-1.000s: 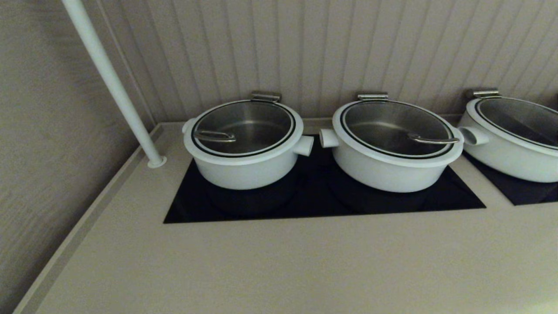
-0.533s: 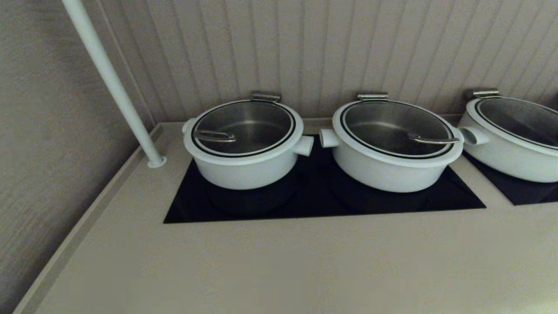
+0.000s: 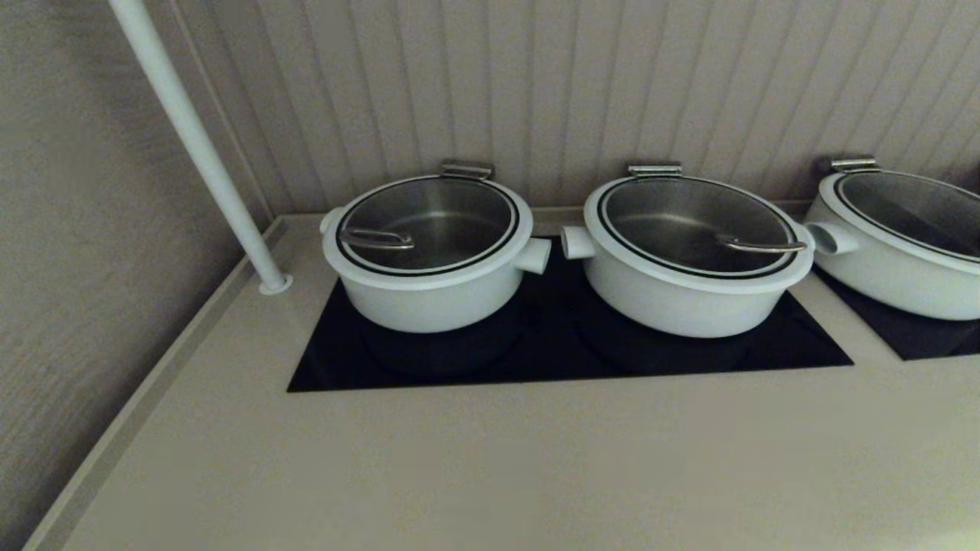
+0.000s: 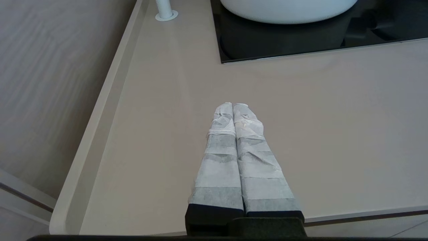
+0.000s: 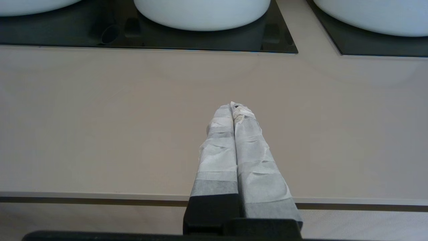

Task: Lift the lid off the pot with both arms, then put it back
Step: Open the food pot lid a small opening with the left arm

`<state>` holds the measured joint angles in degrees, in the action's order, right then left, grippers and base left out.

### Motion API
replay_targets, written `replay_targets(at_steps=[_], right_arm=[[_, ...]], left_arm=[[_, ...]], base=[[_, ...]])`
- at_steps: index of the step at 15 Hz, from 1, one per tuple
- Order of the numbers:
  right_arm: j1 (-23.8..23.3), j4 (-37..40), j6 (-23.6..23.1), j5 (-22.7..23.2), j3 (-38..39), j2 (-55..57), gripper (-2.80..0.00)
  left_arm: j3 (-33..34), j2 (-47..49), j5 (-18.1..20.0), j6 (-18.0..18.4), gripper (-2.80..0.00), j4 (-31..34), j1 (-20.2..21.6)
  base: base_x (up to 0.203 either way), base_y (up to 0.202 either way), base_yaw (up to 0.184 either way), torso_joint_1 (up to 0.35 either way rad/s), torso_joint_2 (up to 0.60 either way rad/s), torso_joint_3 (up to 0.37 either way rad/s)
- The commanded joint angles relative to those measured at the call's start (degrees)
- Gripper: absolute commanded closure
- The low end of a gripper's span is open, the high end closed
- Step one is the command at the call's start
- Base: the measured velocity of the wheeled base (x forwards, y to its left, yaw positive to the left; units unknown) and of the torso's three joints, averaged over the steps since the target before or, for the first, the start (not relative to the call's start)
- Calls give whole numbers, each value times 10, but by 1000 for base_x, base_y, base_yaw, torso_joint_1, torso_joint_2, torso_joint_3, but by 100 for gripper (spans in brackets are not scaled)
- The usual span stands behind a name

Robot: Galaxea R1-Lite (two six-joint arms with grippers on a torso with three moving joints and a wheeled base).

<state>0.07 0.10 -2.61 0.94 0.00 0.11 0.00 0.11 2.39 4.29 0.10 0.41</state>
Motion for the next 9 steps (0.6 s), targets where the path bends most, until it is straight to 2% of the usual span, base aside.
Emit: replay_targets(at_steps=[1, 6, 9], right_arm=[[0, 0, 0, 0, 0, 0, 0], [0, 0, 0, 0, 0, 0, 0], [0, 0, 0, 0, 0, 0, 0]], left_arm=[[0, 0, 0, 1, 0, 0, 0], [-2, 0, 3, 33, 0, -1, 0], [-45, 6, 28, 46, 0, 6, 0]], base=[[0, 0, 0, 0, 0, 0], [0, 0, 0, 0, 0, 0], [0, 0, 0, 0, 0, 0]])
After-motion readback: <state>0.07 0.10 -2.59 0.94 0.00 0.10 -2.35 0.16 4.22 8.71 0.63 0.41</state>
